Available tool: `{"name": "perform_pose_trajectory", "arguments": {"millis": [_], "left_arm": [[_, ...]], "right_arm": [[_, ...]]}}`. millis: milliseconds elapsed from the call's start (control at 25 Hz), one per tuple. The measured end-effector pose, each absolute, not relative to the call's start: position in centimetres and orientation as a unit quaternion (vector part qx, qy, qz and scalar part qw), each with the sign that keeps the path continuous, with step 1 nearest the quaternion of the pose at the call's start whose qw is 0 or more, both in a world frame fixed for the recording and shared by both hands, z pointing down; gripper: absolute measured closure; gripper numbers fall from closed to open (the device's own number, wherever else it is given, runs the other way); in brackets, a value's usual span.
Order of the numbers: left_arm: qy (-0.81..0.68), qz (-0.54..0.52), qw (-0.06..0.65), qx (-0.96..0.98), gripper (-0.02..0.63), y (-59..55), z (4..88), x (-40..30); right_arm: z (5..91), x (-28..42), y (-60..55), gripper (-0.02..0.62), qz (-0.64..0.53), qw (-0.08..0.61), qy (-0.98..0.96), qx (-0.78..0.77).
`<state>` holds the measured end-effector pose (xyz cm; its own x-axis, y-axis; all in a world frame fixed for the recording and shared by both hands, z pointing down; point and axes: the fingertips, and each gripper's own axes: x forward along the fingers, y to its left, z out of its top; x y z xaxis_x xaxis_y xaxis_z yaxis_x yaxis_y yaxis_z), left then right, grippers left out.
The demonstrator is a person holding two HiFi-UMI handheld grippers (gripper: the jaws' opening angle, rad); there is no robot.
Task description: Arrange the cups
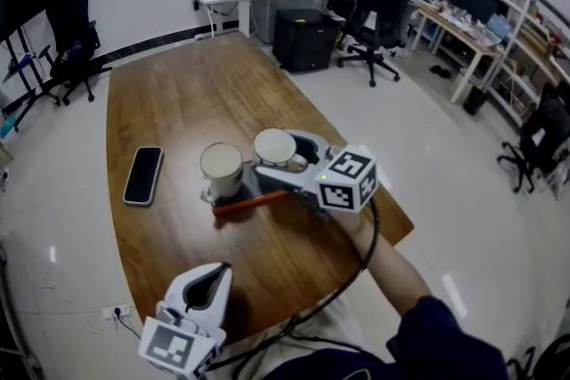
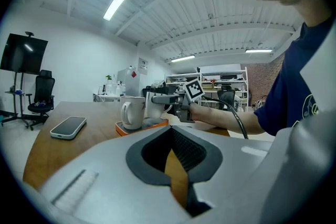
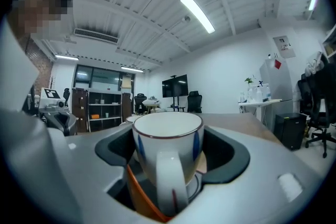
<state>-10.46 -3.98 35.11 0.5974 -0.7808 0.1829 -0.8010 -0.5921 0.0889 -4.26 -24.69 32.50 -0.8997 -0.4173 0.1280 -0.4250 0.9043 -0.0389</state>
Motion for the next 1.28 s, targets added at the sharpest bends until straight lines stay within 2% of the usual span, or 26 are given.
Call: {"name": "perform_pose_trajectory", "arguments": {"millis": [280,600,720,800,960,1040,1080,1280], "left_arm": [[-0.445,0.064,0.077,0.89,0.603,-4.1,34.9,-10.4],[-0.442,0.064,0.076,0.892,0.603,-4.0,34.9,-10.4],[-0.442,0.064,0.077,0.891,0.603,-4.1,35.0,-10.4],[-0.442,0.063,0.077,0.891,0.603,-4.2,35.0,-10.4],[-0.443,0.063,0.08,0.891,0.603,-4.1,34.9,-10.4],[-0.445,0.063,0.077,0.89,0.603,-4.2,34.7,-10.4],[-0.445,0.063,0.075,0.89,0.603,-4.3,34.7,-10.4],[-0.446,0.063,0.069,0.89,0.603,-4.3,34.8,-10.5]], "right_arm": [[34.3,-4.7,-25.2,0.216,0.036,0.089,-0.971,0.219],[34.1,-4.6,-25.2,0.213,0.041,0.049,-0.976,0.21],[34.8,-4.7,-25.3,0.21,0.039,0.063,-0.975,0.208],[35.4,-4.9,-25.2,0.124,0.046,0.078,-0.975,0.201],[35.1,-4.6,-25.0,0.089,0.045,0.076,-0.975,0.204],[35.1,-4.0,-24.8,0.057,0.045,0.076,-0.974,0.211],[35.2,-3.7,-24.6,0.019,0.047,0.079,-0.973,0.213],[35.6,-2.2,-24.5,0.014,0.053,0.085,-0.969,0.227]]}}
